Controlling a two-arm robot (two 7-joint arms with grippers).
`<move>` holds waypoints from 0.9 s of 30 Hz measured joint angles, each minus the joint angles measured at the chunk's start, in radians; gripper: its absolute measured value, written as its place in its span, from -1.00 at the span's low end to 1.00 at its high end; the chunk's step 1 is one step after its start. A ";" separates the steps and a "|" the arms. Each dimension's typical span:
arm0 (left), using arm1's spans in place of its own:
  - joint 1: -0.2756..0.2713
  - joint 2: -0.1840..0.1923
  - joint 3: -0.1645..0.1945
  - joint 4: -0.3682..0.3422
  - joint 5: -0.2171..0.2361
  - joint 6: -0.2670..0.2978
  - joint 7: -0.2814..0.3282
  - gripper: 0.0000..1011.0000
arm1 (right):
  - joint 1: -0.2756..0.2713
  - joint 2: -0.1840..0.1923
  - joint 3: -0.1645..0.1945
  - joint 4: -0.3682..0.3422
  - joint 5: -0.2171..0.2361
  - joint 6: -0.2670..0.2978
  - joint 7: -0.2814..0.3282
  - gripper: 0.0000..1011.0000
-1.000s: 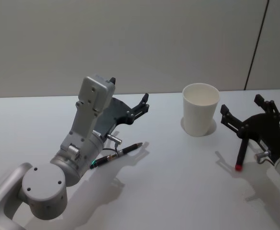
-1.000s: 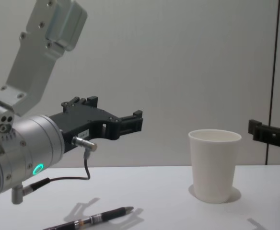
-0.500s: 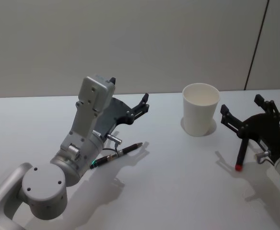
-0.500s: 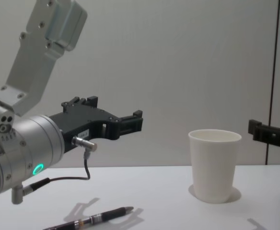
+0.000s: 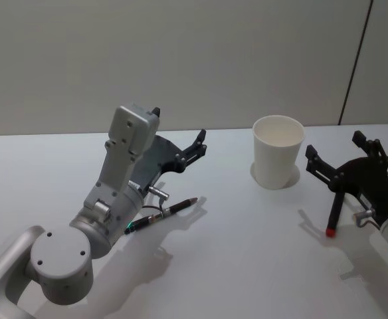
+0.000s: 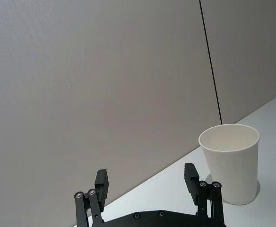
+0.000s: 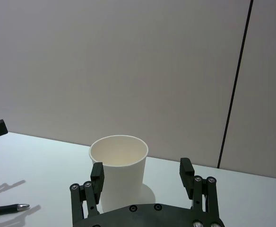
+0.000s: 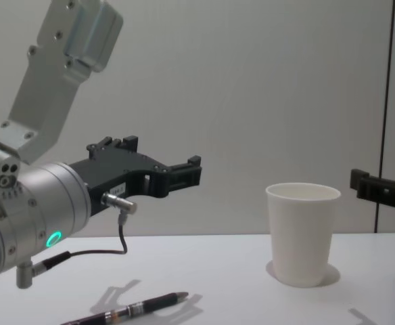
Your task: Place the pen into the pen holder.
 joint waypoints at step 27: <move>0.000 0.000 0.000 0.000 0.000 0.000 0.000 0.98 | -0.052 0.012 0.002 -0.061 0.028 0.035 -0.006 0.98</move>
